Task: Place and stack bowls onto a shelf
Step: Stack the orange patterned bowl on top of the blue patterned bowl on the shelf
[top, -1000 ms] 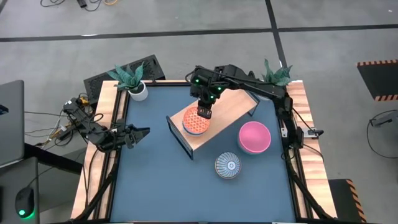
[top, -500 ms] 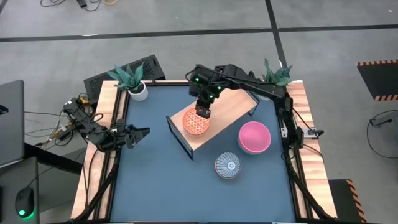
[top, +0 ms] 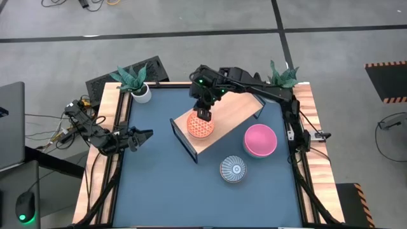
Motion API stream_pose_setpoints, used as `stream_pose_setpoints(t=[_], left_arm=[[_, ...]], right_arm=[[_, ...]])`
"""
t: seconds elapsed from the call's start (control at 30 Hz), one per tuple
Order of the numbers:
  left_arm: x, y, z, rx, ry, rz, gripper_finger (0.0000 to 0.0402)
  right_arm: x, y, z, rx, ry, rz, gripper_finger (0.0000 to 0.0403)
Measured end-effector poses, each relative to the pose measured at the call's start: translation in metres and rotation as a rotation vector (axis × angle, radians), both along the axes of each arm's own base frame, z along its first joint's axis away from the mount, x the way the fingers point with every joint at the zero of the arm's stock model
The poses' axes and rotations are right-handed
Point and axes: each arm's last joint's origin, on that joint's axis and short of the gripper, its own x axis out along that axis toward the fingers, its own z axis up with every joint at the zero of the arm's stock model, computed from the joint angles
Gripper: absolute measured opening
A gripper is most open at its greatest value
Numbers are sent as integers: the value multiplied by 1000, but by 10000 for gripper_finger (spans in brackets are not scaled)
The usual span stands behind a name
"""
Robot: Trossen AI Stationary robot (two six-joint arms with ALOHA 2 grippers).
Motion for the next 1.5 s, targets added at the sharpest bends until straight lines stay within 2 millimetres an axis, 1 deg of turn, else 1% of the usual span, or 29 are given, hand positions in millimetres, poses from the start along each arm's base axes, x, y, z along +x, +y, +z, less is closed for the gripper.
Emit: stream_pose_setpoints(t=[0.2,0.57,0.63,0.77,0.83,0.87,0.97,1.03,1.07,1.13,1.2,1.27,1.37,1.5], left_arm=[[0,0,-2,11,17,1,165],[0,0,-4,8,27,24,165],[0,0,-4,7,27,24,165],[0,1,-4,11,30,26,165],[0,1,-4,14,34,28,165],[0,1,-5,14,35,32,165],[0,1,-5,14,37,44,165],[0,1,-5,14,38,54,165],[0,1,-5,16,41,62,165],[-1,2,-6,23,50,77,165],[-1,2,-6,25,53,83,165],[-1,2,-7,29,58,87,165],[-1,2,-8,40,69,87,165],[-1,2,-9,51,80,87,165]], right_arm=[[4,3,-1,-7,-21,11,60],[5,3,0,-33,-25,25,59],[5,2,-1,-58,-21,10,58],[14,1,-8,-142,-19,-36,58],[20,8,-5,-203,-59,-68,58],[22,14,-1,-239,-86,-82,57],[28,38,5,-402,-120,-112,45],[29,54,6,-517,-100,-107,28],[30,61,6,-551,-95,-96,21],[29,68,7,-561,-92,-81,17],[28,72,6,-550,-78,-86,18],[30,72,0,-556,-52,-106,26],[29,66,-10,-548,21,-127,29],[23,59,-13,-538,78,-165,17]])
